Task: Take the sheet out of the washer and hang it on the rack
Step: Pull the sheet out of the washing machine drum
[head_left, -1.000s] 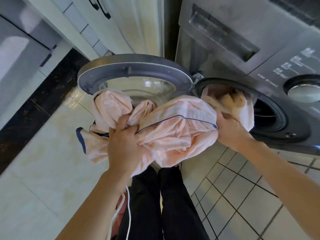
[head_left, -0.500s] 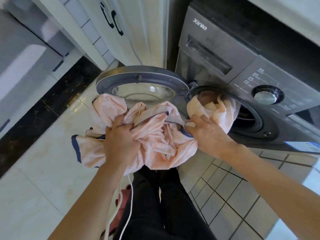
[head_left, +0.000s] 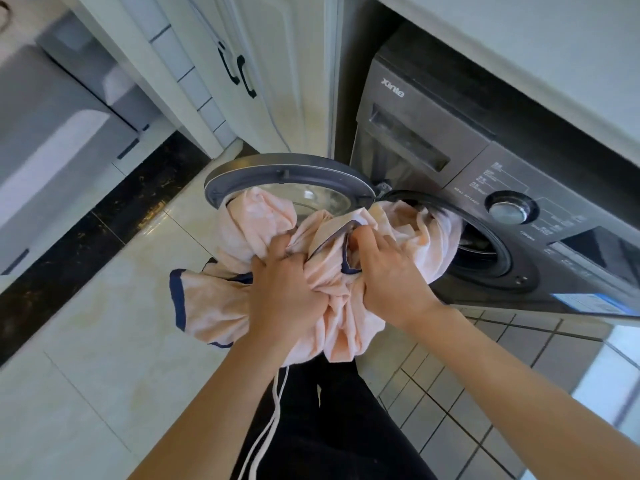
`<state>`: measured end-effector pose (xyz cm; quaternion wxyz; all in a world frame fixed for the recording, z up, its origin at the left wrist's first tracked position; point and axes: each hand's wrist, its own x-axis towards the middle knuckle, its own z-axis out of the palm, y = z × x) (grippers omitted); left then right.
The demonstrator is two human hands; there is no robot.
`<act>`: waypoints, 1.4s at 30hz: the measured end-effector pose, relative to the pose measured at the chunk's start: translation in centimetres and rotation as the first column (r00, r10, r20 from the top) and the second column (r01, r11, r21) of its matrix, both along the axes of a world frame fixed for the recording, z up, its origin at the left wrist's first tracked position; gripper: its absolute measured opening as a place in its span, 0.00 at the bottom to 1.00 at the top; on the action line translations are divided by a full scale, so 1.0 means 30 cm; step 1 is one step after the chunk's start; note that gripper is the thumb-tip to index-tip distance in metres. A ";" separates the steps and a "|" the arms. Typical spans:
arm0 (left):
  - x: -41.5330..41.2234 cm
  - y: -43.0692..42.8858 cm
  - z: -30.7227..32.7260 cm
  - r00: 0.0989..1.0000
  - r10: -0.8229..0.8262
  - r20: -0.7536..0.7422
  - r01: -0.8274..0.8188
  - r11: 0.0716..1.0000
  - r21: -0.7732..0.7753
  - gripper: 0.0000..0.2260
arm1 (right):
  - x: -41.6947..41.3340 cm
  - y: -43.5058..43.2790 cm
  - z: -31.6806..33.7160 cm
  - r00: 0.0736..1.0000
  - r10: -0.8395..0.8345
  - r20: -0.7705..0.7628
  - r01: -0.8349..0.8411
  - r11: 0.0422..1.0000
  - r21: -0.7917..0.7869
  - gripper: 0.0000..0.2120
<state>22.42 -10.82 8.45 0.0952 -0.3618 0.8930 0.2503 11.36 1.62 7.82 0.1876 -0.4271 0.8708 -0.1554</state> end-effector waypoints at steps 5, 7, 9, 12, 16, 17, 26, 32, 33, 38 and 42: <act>-0.037 0.000 0.052 0.998 0.008 0.055 -0.015 0.991 0.132 0.19 | -0.016 0.000 0.024 0.995 -0.044 0.092 0.052 0.995 -0.080 0.22; -0.042 -0.005 0.070 0.997 0.004 0.073 -0.019 0.979 0.204 0.25 | -0.018 0.002 0.029 0.993 -0.053 0.107 0.064 0.993 -0.103 0.22; -0.044 -0.012 0.078 0.996 0.000 0.084 -0.025 0.956 0.294 0.32 | -0.019 0.005 0.031 0.991 -0.057 0.117 0.071 0.991 -0.114 0.22; -0.049 -0.006 0.079 0.995 -0.021 0.097 -0.014 0.937 0.350 0.44 | -0.024 0.007 0.036 0.991 -0.031 0.131 0.047 0.992 -0.118 0.23; -0.062 0.016 0.064 0.993 -0.054 0.102 0.028 0.971 0.236 0.55 | -0.031 0.014 0.039 0.984 0.050 0.170 -0.024 0.988 -0.153 0.23; -0.064 0.016 0.059 0.991 -0.081 0.110 0.057 0.976 0.210 0.56 | -0.031 0.018 0.039 0.981 0.055 0.184 -0.025 0.986 -0.163 0.22; -0.069 0.033 0.041 0.979 -0.170 0.116 0.166 0.985 0.037 0.46 | -0.022 0.053 0.028 0.959 0.041 0.282 0.031 0.969 -0.246 0.27; -0.044 0.023 0.039 0.998 -0.070 0.006 0.071 0.995 -0.066 0.38 | -0.037 0.075 0.015 0.966 0.048 0.252 0.014 0.971 -0.239 0.32; -0.036 0.015 0.042 0.998 -0.068 -0.010 0.067 0.995 -0.080 0.37 | -0.043 0.080 0.009 0.970 0.074 0.232 -0.014 0.968 -0.250 0.33; 0.003 -0.044 0.080 0.998 -0.063 -0.029 0.058 0.987 -0.148 0.35 | -0.125 0.116 -0.066 0.966 0.143 0.216 -0.118 0.985 -0.125 0.44; 0.034 -0.093 0.132 0.996 -0.018 -0.089 0.005 0.989 -0.145 0.33 | -0.207 0.107 -0.145 0.940 0.222 0.260 -0.230 0.973 0.001 0.47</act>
